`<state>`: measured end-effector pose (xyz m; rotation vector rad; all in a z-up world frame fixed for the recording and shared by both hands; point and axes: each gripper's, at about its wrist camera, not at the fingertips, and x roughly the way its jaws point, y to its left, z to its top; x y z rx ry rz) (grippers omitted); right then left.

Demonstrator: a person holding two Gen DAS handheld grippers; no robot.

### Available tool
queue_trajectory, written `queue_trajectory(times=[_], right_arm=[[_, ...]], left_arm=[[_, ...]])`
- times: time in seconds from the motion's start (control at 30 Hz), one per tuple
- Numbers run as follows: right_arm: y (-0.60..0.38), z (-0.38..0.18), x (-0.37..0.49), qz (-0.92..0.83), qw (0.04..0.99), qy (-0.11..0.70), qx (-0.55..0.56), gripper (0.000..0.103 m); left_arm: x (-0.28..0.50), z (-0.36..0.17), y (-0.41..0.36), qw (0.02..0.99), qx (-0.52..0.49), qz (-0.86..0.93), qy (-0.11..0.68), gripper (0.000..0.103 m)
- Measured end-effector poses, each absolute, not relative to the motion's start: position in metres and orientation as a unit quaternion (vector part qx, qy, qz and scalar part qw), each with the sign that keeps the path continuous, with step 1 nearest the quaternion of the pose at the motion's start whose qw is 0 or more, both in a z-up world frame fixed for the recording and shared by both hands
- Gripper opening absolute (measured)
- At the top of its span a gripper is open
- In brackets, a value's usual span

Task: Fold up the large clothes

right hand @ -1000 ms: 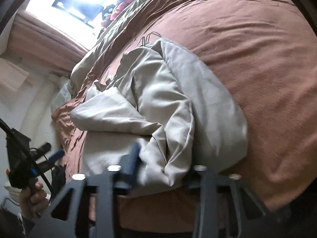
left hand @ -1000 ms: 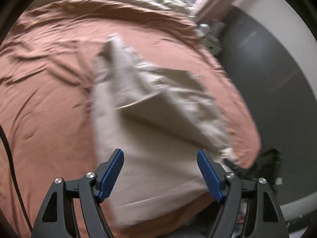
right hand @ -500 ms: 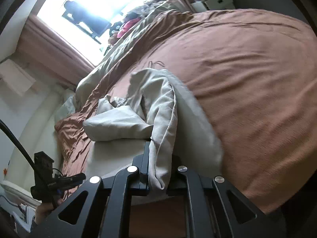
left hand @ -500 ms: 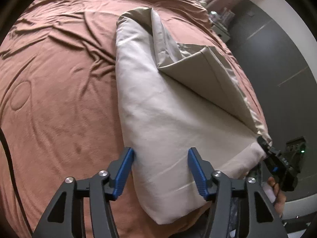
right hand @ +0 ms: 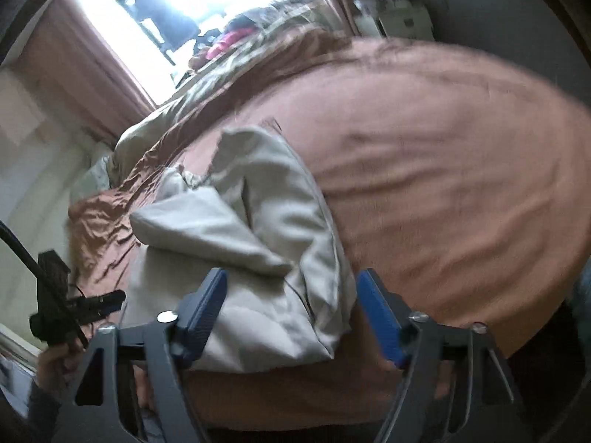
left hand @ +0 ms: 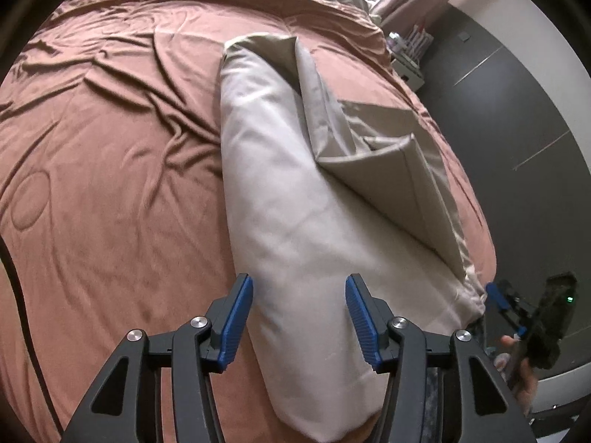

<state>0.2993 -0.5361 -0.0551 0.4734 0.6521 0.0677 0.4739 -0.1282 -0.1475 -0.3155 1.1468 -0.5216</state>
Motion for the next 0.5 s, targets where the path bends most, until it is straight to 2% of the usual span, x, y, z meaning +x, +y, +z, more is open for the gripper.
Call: queue_trajectory(times=[0.3,0.5], right_arm=[[-0.458,-0.018,0.338,0.106,0.926,0.352,0.089,0.073],[-0.405,-0.015,0.381,0.127,0.916,0.381,-0.004,0.073]], left_arm=[[0.478,-0.144,-0.124,0.823,-0.155,-0.244,0.489,0.054],[0.483,-0.159,-0.12,0.805,-0.184,-0.251,0.505,0.054]])
